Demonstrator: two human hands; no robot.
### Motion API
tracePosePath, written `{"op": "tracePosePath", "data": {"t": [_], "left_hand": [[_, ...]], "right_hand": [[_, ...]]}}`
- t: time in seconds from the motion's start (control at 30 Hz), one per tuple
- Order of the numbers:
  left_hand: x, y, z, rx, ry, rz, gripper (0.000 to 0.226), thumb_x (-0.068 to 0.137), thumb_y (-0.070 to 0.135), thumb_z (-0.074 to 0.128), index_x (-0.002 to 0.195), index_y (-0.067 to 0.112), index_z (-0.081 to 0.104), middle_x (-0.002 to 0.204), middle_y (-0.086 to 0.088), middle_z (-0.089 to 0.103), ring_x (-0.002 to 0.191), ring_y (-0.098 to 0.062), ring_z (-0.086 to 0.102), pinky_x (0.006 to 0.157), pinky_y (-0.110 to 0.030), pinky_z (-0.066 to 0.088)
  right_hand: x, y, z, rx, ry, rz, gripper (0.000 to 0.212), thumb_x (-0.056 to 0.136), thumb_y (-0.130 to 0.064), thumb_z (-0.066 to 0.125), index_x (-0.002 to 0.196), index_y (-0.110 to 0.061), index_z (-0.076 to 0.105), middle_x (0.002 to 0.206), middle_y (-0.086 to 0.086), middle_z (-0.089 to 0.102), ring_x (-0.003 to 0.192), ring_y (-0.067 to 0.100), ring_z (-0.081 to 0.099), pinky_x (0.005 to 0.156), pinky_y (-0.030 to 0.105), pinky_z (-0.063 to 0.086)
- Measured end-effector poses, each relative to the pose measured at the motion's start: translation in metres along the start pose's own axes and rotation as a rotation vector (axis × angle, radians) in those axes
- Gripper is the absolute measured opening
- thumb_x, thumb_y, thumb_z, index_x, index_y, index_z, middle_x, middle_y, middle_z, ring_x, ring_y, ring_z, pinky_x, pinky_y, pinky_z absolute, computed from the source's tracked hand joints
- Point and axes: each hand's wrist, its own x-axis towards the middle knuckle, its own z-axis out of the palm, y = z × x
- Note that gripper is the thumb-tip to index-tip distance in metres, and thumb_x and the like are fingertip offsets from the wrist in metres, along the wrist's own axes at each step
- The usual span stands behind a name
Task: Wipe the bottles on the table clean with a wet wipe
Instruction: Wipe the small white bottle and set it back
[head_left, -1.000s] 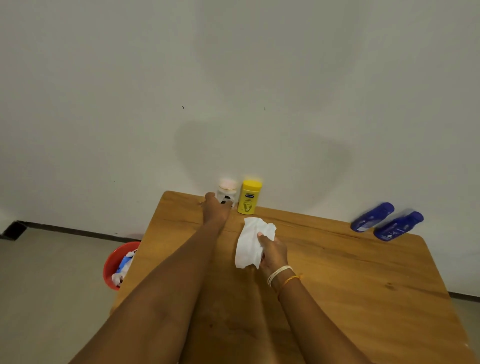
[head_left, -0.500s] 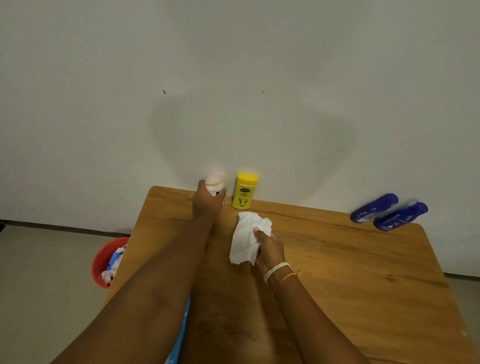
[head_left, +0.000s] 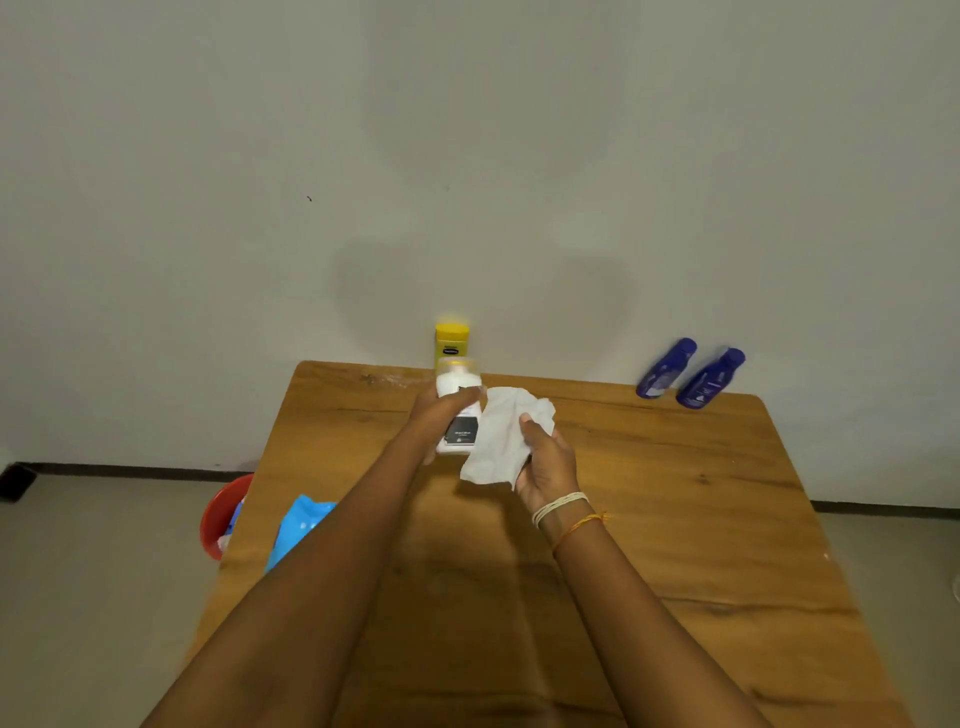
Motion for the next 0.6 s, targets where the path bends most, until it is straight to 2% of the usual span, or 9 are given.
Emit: {"op": "tracePosePath", "data": {"t": [0.1, 0.17, 0.23, 0.33, 0.4, 0.47, 0.53, 0.6], "left_hand": [[-0.037, 0.000, 0.029, -0.091, -0.073, -0.003, 0.019, 0.083, 0.025, 0.072, 0.095, 0.016, 0.061, 0.089, -0.014, 0.065, 0.069, -0.025, 0.065, 0.070, -0.038, 0.054], [-0.063, -0.001, 0.047, -0.213, -0.115, -0.039, 0.025, 0.085, 0.039, 0.066, 0.091, 0.016, 0.061, 0.081, -0.012, 0.065, 0.063, -0.023, 0.066, 0.068, -0.036, 0.055], [-0.088, 0.000, 0.064, -0.415, -0.176, -0.108, 0.047, 0.091, 0.056, 0.047, 0.090, 0.012, 0.065, 0.077, -0.015, 0.068, 0.061, -0.027, 0.068, 0.065, -0.038, 0.057], [-0.111, -0.005, 0.083, -0.523, -0.248, -0.139, 0.071, 0.093, 0.065, 0.022, 0.099, 0.008, 0.064, 0.078, -0.022, 0.071, 0.060, -0.036, 0.069, 0.059, -0.039, 0.057], [-0.125, -0.007, 0.095, -0.515, -0.259, -0.125, 0.070, 0.095, 0.062, 0.018, 0.101, 0.008, 0.062, 0.076, -0.019, 0.072, 0.060, -0.034, 0.068, 0.060, -0.035, 0.057], [-0.138, -0.006, 0.110, -0.519, -0.240, -0.104, 0.064, 0.097, 0.058, 0.022, 0.099, 0.009, 0.062, 0.074, -0.014, 0.071, 0.062, -0.028, 0.069, 0.060, -0.032, 0.057], [-0.149, -0.004, 0.123, -0.545, -0.232, -0.086, 0.055, 0.097, 0.054, 0.030, 0.091, 0.013, 0.065, 0.072, -0.009, 0.071, 0.062, -0.021, 0.069, 0.055, -0.027, 0.056], [-0.155, -0.004, 0.130, -0.614, -0.232, -0.057, 0.047, 0.096, 0.051, 0.038, 0.087, 0.016, 0.067, 0.076, -0.004, 0.071, 0.067, -0.018, 0.069, 0.059, -0.026, 0.056]], "right_hand": [[-0.030, -0.025, -0.018, -0.001, 0.010, -0.128, 0.035, 0.084, -0.003, 0.066, 0.118, -0.005, 0.059, 0.118, 0.017, 0.064, 0.106, 0.034, 0.062, 0.093, 0.051, 0.050], [-0.050, -0.050, -0.028, -0.080, 0.048, -0.269, 0.034, 0.083, -0.001, 0.066, 0.117, -0.004, 0.060, 0.113, 0.012, 0.065, 0.101, 0.029, 0.063, 0.083, 0.040, 0.055], [-0.066, -0.074, -0.039, -0.259, 0.109, -0.435, 0.030, 0.085, -0.004, 0.065, 0.115, -0.005, 0.060, 0.106, 0.007, 0.064, 0.095, 0.023, 0.062, 0.074, 0.028, 0.053], [-0.082, -0.096, -0.052, -0.643, 0.161, -0.755, 0.019, 0.089, -0.008, 0.058, 0.107, -0.003, 0.064, 0.099, 0.009, 0.064, 0.092, 0.021, 0.060, 0.075, 0.027, 0.047], [-0.091, -0.100, -0.057, -0.822, 0.041, -0.940, 0.022, 0.089, -0.002, 0.051, 0.105, -0.004, 0.066, 0.100, 0.010, 0.066, 0.089, 0.019, 0.059, 0.075, 0.027, 0.046], [-0.098, -0.097, -0.062, -1.006, -0.170, -1.011, 0.033, 0.089, 0.002, 0.046, 0.114, -0.008, 0.065, 0.115, 0.010, 0.065, 0.104, 0.019, 0.059, 0.089, 0.029, 0.047], [-0.104, -0.089, -0.068, -1.234, -0.351, -1.072, 0.042, 0.089, 0.003, 0.043, 0.126, -0.012, 0.059, 0.137, 0.009, 0.053, 0.129, 0.019, 0.046, 0.108, 0.030, 0.036], [-0.115, -0.079, -0.075, -1.354, -0.448, -1.099, 0.047, 0.091, 0.004, 0.040, 0.134, -0.011, 0.051, 0.149, 0.008, 0.038, 0.140, 0.018, 0.029, 0.116, 0.025, 0.023]]}}
